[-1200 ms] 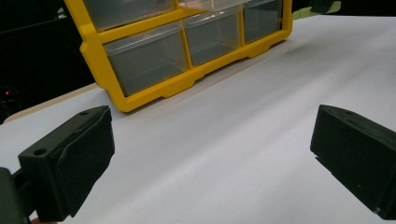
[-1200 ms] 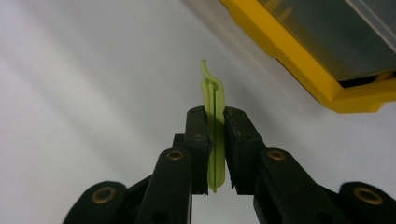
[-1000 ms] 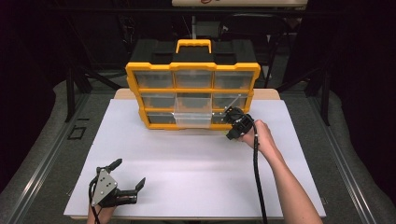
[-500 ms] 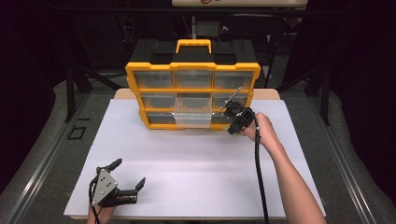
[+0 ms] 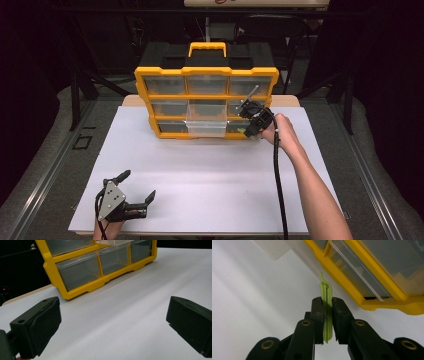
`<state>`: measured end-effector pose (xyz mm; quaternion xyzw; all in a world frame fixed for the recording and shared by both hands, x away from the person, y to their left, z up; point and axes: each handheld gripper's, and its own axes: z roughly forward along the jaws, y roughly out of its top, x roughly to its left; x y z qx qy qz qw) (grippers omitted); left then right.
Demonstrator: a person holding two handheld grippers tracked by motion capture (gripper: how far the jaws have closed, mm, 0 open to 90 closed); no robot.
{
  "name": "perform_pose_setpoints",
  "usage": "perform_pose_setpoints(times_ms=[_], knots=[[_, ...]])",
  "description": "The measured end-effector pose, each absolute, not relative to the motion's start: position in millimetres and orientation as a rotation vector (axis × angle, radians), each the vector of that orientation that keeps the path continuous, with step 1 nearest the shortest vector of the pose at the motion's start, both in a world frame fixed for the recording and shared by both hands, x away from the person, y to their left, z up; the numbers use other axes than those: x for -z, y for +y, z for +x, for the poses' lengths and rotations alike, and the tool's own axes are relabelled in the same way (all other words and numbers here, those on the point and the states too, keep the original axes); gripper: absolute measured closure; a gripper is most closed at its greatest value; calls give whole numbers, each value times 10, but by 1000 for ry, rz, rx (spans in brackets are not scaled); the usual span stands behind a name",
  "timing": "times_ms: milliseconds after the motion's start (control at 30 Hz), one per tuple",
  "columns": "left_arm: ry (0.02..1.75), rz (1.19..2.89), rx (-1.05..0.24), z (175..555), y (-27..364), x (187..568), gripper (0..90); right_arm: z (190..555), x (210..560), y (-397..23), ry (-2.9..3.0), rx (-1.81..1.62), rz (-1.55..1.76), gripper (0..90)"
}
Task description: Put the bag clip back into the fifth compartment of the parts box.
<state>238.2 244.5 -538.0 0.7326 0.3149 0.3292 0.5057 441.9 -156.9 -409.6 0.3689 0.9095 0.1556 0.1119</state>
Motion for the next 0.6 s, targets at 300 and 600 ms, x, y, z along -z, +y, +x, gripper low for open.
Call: perform_pose_setpoints(times_ms=[300, 600], knots=[[759, 1768, -794, 2381, 2444, 5380, 0, 4432, 3950, -1559, 2664, -462, 1066, 802], [759, 1768, -794, 2380, 2445, 5378, 0, 4431, 3786, -1537, 2647, -468, 1059, 802]])
